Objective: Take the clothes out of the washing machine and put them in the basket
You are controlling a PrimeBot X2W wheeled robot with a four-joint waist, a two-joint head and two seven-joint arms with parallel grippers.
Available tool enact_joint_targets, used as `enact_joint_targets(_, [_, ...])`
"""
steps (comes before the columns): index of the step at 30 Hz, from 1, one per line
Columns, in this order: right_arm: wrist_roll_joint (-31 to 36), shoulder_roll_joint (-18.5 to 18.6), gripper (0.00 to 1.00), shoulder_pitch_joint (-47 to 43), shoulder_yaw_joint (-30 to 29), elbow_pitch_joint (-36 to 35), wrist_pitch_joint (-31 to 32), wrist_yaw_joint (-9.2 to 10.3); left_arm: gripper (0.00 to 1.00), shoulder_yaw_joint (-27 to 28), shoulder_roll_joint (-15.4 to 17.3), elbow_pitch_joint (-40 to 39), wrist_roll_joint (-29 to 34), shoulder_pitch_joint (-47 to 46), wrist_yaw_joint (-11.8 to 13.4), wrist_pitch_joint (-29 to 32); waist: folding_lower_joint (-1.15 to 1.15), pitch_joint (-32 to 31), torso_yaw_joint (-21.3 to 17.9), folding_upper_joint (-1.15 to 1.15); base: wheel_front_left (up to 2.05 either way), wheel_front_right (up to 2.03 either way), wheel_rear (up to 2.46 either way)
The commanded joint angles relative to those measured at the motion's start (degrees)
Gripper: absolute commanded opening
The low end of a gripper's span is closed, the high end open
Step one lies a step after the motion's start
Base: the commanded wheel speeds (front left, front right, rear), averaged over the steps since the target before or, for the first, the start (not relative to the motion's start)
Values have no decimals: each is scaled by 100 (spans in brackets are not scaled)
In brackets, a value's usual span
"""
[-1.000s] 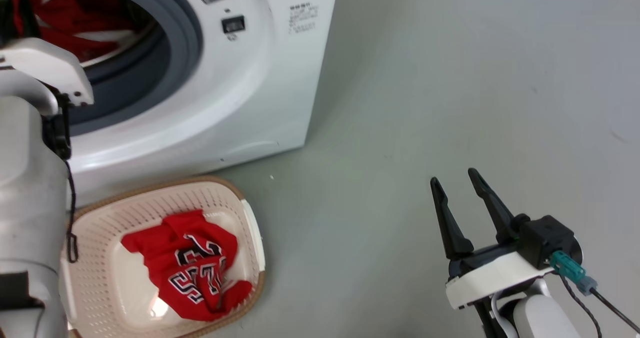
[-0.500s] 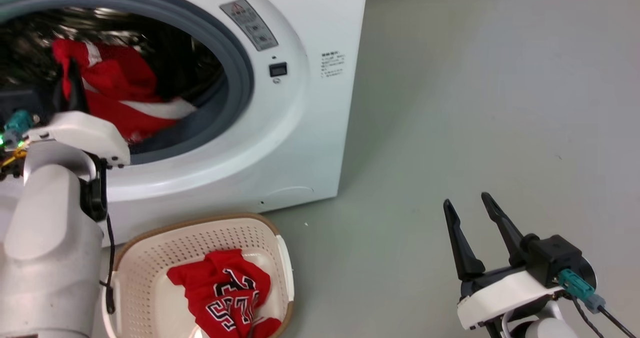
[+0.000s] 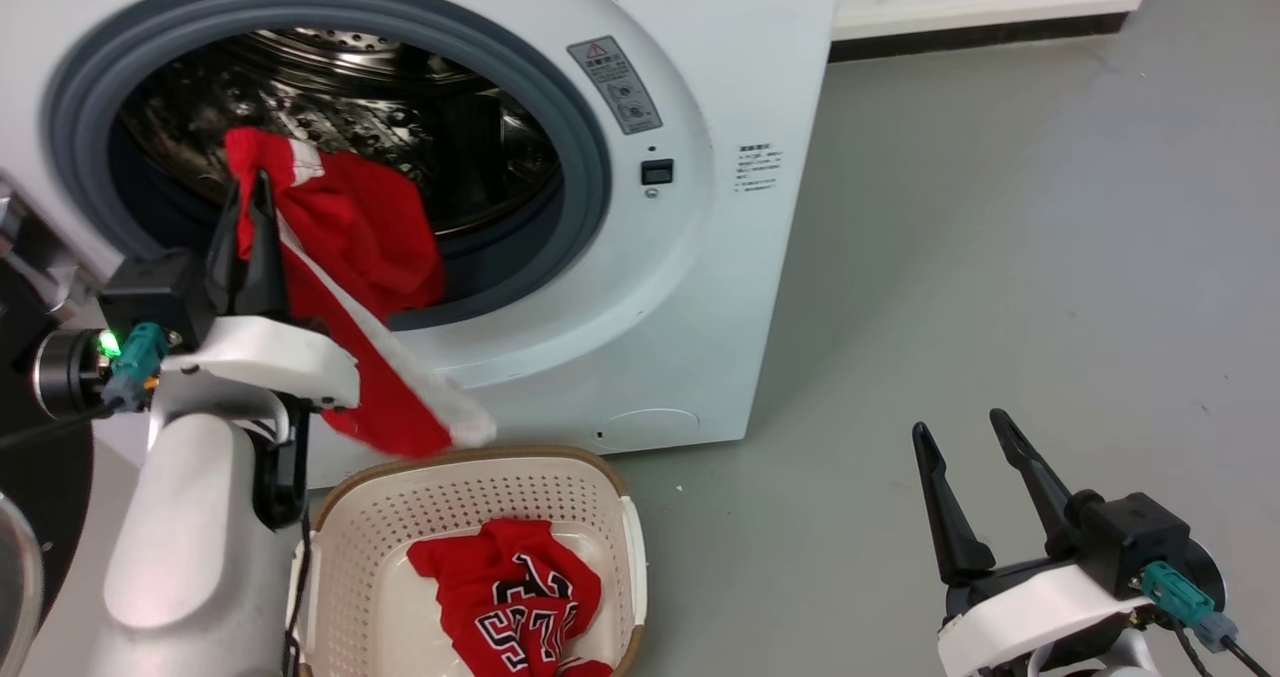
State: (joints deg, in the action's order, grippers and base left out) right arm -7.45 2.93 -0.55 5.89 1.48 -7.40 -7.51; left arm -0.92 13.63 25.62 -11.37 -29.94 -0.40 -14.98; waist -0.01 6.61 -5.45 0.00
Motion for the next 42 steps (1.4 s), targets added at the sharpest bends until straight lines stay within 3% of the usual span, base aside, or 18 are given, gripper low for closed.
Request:
enact_joint_targets(1, [54, -11, 100, -86, -17, -68, 24, 4, 0, -17, -46, -190, -3, 161, 24, -29, 1, -59, 126, 0, 0, 0, 0])
enact_joint_targets(10, [111, -11, 100, -168, -37, -270, 154, 4, 0, -244, -313, -1623, -64, 1233, 172, 320, 1, -23, 434, 0, 0, 0, 0])
enact_joint_targets(16, [138, -10, 100, -124, 17, -339, 182, 4, 0, -299, -509, -1887, -202, 2018, 303, 417, 1, 139, 453, 0, 0, 0, 0])
enact_joint_targets(22, [158, -10, 100, 32, 59, -386, 180, 4, 0, -365, -717, -1394, -351, 2434, 362, 256, 1, 452, 397, 0, 0, 0, 0])
enact_joint_targets(31, [150, -11, 100, 359, 129, -453, 147, 4, 0, -375, -836, -257, -436, 2121, 300, 27, 1, 1206, 240, 0, 0, 0, 0])
enact_joint_targets(36, [108, -11, 100, 627, 203, -408, 79, 4, 0, -126, -825, 738, -533, 1732, 216, -28, 1, 1768, 46, 0, 0, 0, 0])
enact_joint_targets(42, [93, -11, 100, 845, 247, -358, -16, 4, 0, 247, -764, 1294, -459, 1395, 169, -34, 1, 2234, -103, 0, 0, 0, 0])
